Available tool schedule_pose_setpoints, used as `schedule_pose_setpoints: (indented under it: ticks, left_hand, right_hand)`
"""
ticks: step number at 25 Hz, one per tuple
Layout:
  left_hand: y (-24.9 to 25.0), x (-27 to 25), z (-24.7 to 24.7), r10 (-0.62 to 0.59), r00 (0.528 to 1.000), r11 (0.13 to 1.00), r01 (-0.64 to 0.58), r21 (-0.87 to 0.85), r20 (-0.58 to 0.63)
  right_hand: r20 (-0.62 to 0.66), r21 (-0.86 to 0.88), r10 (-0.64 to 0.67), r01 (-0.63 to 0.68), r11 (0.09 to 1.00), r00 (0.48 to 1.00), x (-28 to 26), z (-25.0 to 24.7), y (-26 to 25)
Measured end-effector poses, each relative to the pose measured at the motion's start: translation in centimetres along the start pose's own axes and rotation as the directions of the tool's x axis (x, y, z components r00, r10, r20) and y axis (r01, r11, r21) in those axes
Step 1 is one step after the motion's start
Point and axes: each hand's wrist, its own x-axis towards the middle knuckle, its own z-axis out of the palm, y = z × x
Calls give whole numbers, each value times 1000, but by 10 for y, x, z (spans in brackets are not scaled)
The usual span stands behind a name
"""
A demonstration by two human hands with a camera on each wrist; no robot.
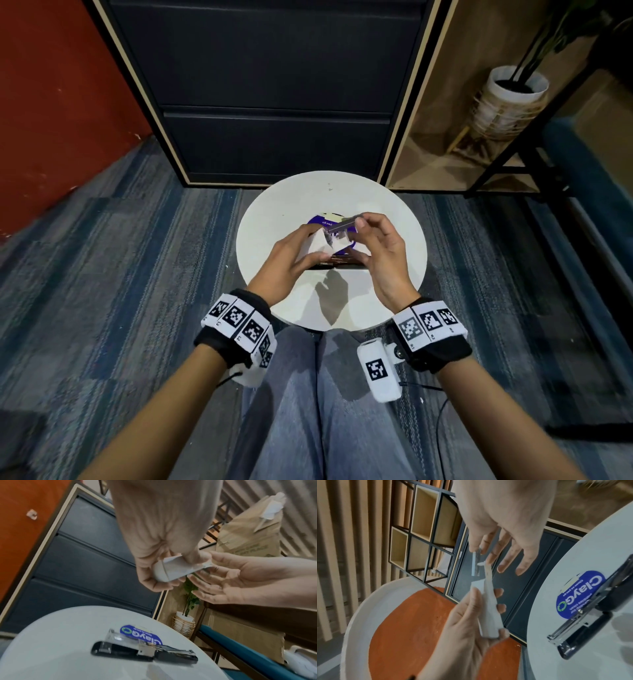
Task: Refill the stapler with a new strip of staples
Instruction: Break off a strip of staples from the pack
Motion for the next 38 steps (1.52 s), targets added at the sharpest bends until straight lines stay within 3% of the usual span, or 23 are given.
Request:
schedule_pose_setpoints:
  ticks: [4,9,14,17,23,25,29,33,38]
  left_hand:
    - [-9,-11,14,-166,986,954,151,-261,-35]
    - [-2,-16,20,-142,988,931,110,-347,-68]
    - [8,-13,20,-215,969,878,137,-458,-121]
    - [13,-10,20,-214,970,883,140,-447,-119]
    - [11,-9,20,-119,986,921,66,-384,-116]
    - [11,-9,19,-104,988,924,53,-378,-116]
    - [15,-10,19,-92,991,916,47,-398,-95]
    - [11,-10,16,-57,998,934,40,-355,-39]
    - [-2,-11,9,-2,1000,986,1,-168,-5]
  right_hand:
    - [3,101,32,-33,994,999,5,0,-7]
    - [-9,256,97,-91,962,995,7,-2,-11]
    - [87,97,103,-111,989,991,2,-1,-7]
    - [102,65,77,-84,994,992,-1,-2,-6]
    - [85,-153,-97,109,982,992,-2,2,-9]
    - [121,-231,-78,105,967,990,-2,3,-9]
    - [323,-313,-21,128,941,946,-6,6,-10]
    - [354,-326,-8,131,936,935,-5,7,-11]
    - [371,-424,-9,178,888,929,-2,8,-9]
